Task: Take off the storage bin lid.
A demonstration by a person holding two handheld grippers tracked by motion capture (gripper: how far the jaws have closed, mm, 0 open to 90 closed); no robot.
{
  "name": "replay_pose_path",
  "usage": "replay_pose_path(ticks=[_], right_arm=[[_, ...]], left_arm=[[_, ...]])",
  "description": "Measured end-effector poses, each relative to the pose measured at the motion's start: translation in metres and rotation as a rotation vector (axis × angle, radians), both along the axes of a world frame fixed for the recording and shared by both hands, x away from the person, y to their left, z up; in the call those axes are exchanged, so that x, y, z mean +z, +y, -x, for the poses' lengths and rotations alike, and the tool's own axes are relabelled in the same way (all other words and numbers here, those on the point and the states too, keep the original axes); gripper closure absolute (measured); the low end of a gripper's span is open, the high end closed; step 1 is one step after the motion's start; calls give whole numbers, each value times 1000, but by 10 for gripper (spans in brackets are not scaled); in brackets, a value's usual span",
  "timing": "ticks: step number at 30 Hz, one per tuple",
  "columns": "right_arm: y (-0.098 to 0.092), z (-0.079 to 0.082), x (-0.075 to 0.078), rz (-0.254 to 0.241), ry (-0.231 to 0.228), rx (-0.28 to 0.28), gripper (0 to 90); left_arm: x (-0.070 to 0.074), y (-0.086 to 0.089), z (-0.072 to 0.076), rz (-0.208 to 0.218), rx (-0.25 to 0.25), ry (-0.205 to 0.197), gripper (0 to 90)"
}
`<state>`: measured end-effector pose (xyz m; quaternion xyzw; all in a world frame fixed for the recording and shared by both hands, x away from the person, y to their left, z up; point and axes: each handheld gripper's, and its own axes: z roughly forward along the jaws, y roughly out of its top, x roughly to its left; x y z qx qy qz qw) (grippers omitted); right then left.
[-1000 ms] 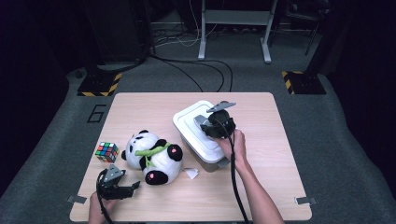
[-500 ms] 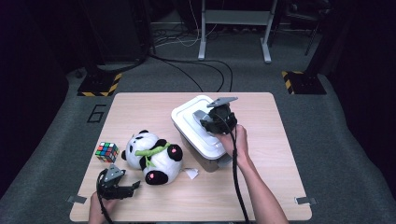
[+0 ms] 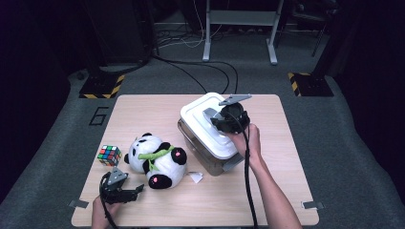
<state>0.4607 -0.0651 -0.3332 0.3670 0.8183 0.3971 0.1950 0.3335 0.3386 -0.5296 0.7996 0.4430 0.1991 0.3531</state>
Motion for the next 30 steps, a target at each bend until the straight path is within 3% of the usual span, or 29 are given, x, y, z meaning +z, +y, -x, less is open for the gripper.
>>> replay_pose_path(ticks=[7,21,30], right_arm=[[-11,-6,2,12,-11,-24,664],[-31,-4,9,23,-27,-55,664],[-56,-3,10,-9,-26,-118,664]], left_arm=[[0,0,1,-2,-1,-3,166],[-1,0,1,5,7,-6,167],[0,0,1,2,3,6,167]])
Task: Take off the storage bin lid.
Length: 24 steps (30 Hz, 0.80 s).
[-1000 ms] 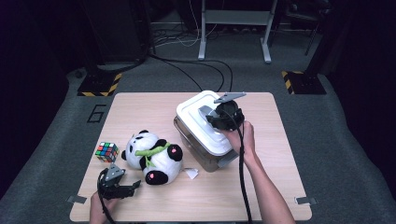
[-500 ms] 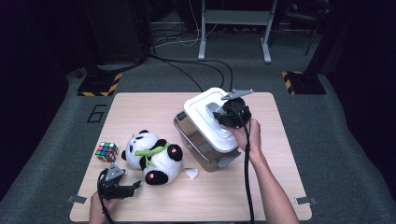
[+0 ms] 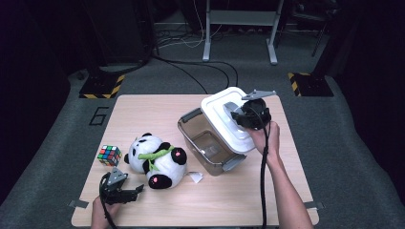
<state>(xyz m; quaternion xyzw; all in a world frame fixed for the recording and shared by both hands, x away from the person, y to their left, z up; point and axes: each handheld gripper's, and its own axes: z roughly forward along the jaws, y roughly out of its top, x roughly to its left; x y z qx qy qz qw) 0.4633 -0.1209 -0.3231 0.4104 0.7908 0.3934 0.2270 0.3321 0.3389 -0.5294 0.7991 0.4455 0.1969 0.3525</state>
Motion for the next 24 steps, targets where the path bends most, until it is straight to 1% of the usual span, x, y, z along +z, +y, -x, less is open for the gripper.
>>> replay_pose_path(ticks=[4,9,15,19,21,24], right_arm=[[-14,1,-4,1,-2,-26,664],[-28,1,-9,1,7,-61,664],[-45,1,-14,-11,7,-104,664],[-55,0,-18,-18,2,-138,664],[-61,-1,-20,-25,5,-159,664],[-69,-2,-24,-34,2,-192,664]], left_arm=[[0,0,0,0,1,0,167],[0,0,0,0,1,-1,167],[0,0,0,-1,2,-2,167],[0,0,0,-1,1,-1,167],[-1,-1,0,1,7,-10,167],[0,-1,1,-4,3,-10,167]])
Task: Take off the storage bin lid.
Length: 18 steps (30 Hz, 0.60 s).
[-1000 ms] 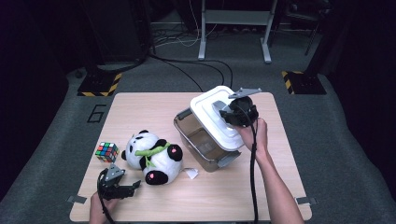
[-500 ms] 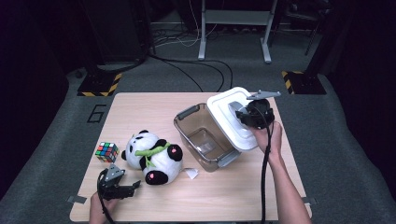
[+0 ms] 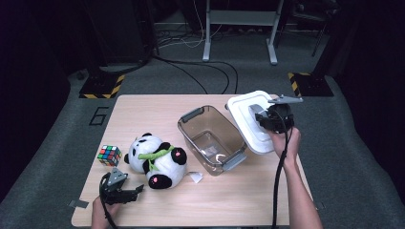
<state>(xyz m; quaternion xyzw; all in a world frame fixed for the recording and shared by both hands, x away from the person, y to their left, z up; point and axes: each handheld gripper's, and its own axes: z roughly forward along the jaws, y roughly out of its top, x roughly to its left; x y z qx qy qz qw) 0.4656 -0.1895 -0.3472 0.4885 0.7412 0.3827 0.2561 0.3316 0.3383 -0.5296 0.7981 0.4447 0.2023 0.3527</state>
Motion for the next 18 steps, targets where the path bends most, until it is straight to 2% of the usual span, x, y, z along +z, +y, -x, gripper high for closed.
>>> replay_pose_path(ticks=[11,18], right_arm=[[-22,-8,-23,-8,3,-159,664],[-32,-15,-47,-20,23,-223,664]], left_arm=[[0,0,0,0,2,-4,167],[0,-1,0,2,5,-5,167]])
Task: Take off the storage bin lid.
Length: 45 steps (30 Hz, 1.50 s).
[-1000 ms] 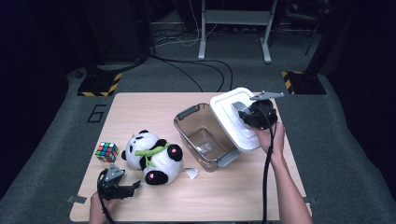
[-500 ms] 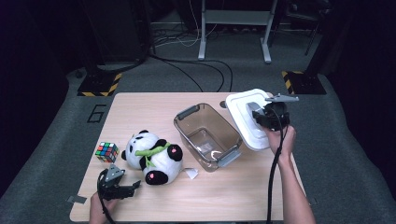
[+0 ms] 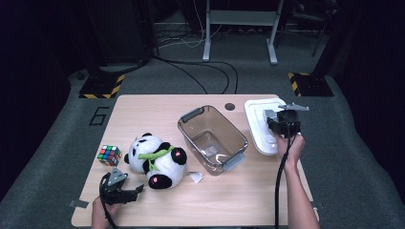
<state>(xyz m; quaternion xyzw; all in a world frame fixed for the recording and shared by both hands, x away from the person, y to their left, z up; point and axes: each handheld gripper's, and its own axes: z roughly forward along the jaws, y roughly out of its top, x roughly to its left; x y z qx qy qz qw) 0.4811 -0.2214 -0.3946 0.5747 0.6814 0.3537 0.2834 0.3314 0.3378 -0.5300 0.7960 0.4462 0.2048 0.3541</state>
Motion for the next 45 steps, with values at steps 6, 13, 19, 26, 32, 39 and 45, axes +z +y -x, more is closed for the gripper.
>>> replay_pose_path(ticks=[6,13,19,26,32,39,45], right_arm=[[-4,-7,-24,-18,34,-39,663],[-4,-13,-50,-17,69,-56,662],[-7,-15,-67,-35,69,-98,662],[-5,-18,-82,-24,95,-98,661],[-6,-18,-93,-37,115,-106,660],[-9,-17,-96,-42,154,-106,517],[-14,-8,-89,-38,168,-70,369]], left_arm=[[1,0,0,-5,-5,3,167],[1,0,0,-8,-7,2,167],[1,0,1,-10,-8,2,167],[1,0,1,-13,-7,2,166],[1,-1,1,-14,-5,-4,166],[1,-1,1,-18,-4,-7,166],[0,-1,1,-15,-3,-9,167]])
